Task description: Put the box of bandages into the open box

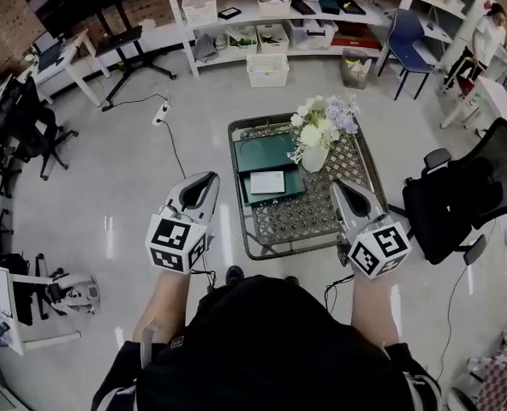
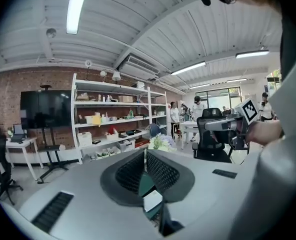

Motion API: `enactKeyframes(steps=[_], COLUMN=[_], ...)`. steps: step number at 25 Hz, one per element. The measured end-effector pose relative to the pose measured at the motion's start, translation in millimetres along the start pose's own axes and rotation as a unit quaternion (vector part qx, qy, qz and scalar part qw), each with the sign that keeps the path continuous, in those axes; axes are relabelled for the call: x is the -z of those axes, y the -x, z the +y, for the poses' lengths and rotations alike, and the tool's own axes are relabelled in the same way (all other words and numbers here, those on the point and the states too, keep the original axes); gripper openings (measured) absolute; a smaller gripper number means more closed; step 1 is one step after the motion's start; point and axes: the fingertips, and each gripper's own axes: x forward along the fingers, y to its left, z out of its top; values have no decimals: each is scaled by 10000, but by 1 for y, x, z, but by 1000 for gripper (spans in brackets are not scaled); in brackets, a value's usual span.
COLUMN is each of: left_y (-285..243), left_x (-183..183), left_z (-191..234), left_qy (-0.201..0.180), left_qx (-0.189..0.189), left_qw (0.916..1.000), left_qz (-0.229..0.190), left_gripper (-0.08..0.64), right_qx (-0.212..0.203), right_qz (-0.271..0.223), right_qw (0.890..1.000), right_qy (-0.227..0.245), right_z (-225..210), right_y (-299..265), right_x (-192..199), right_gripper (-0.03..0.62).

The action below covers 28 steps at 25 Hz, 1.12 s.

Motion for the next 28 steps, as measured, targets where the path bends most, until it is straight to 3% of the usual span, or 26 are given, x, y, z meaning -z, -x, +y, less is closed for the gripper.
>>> enactKeyframes(steps=[9, 17, 28], left_y=[-2, -5, -10], left_x=[-15, 0, 5], left_z=[30, 33, 29], left_qy=[120, 393, 452], left_qx=[-52, 51, 89], left_qw=[9991, 9986, 9985], left_qz=[-398, -336, -298], left_gripper=[11, 11, 11], right_qx=[385, 518, 500], right_qz=[-530, -397, -189], right_qw=[9970, 9972, 9981], right_qy=[417, 377, 299], right_z=[17, 18, 18], right_y=[-11, -7, -8], right_x=[-28, -21, -7], right_gripper=[8, 6, 6])
